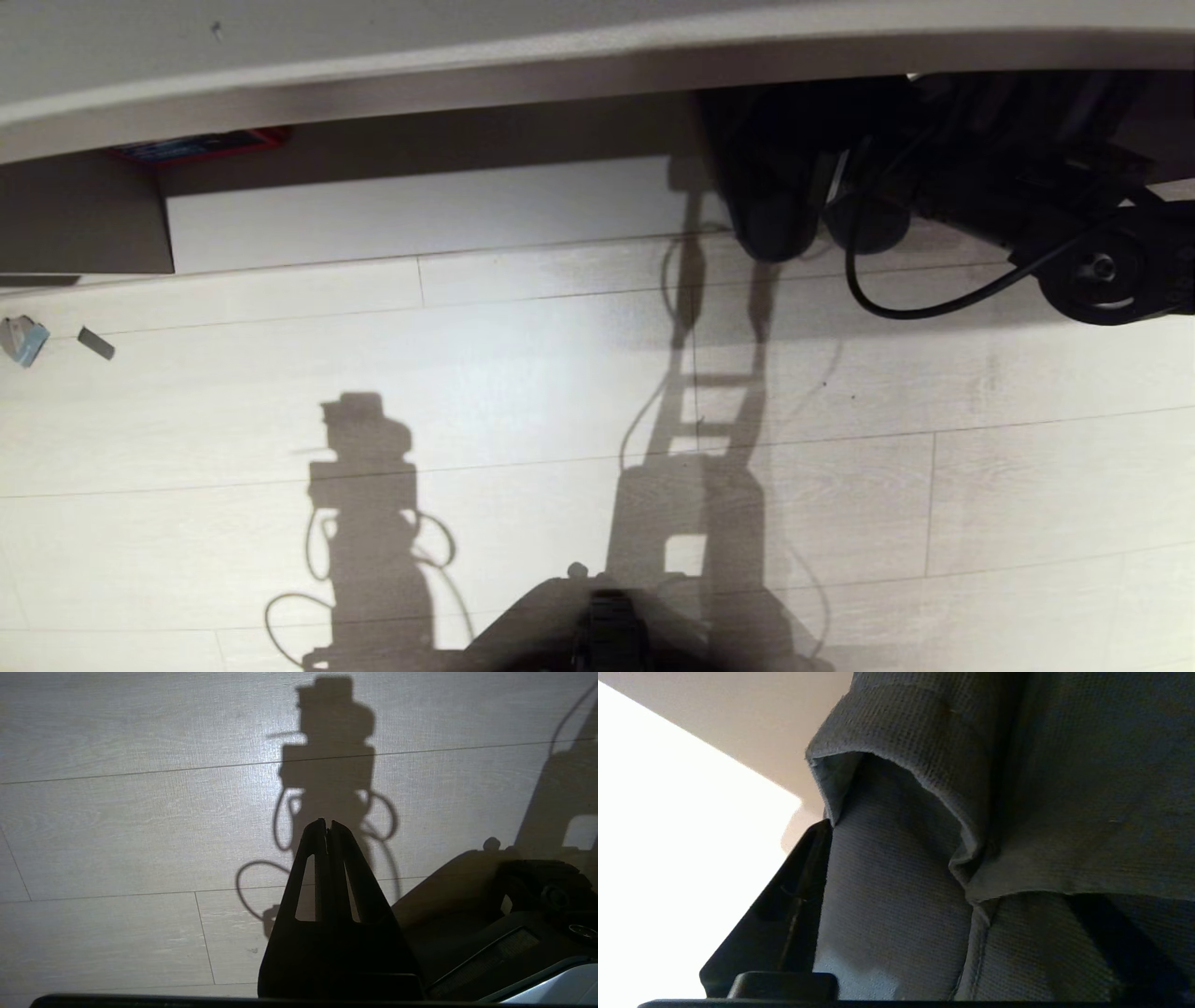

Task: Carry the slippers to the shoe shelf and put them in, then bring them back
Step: Place the slippers into the shoe cabinet

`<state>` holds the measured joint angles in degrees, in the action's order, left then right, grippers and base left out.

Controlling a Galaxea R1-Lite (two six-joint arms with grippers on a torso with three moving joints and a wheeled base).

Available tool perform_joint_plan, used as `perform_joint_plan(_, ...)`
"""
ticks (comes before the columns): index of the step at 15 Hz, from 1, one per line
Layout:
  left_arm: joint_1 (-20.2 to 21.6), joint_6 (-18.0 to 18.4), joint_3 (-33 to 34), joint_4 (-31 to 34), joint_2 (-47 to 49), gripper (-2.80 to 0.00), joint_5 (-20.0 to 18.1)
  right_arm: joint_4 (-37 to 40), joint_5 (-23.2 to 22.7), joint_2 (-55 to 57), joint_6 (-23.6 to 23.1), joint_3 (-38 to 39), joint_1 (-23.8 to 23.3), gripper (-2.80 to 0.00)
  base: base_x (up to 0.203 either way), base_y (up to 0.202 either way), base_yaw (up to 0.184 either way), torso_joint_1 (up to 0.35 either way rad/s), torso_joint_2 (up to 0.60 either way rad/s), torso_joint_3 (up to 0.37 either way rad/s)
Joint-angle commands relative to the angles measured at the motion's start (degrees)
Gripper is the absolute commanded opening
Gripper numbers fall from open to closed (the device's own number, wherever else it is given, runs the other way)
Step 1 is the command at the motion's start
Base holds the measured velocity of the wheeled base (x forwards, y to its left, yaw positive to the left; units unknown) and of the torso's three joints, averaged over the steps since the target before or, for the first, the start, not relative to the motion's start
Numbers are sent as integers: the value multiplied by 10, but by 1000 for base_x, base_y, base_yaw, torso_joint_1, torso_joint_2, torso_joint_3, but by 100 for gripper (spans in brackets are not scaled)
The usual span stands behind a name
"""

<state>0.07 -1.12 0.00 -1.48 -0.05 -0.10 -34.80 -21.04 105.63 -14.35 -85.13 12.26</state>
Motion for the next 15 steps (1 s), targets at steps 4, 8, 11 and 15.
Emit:
perform_joint_plan(4, 0, 0, 4, 0, 0, -280, 0, -4, 17, -29, -10, 32, 1, 0, 0, 0, 0, 0, 0, 0)
perform_joint_plan(8, 0, 1, 4, 1, 0, -280, 0, -4, 19, -35, -10, 43, 1, 0, 0, 0, 0, 0, 0, 0)
perform_joint_plan(11, 0, 1, 4, 1, 0, -280, 0, -4, 52, -37, -13, 38, 5, 0, 0, 0, 0, 0, 0, 0)
perform_joint_plan(15, 0, 1, 4, 1, 0, -280, 0, -5, 117, -34, -39, 37, 25, 0, 0, 0, 0, 0, 0, 0)
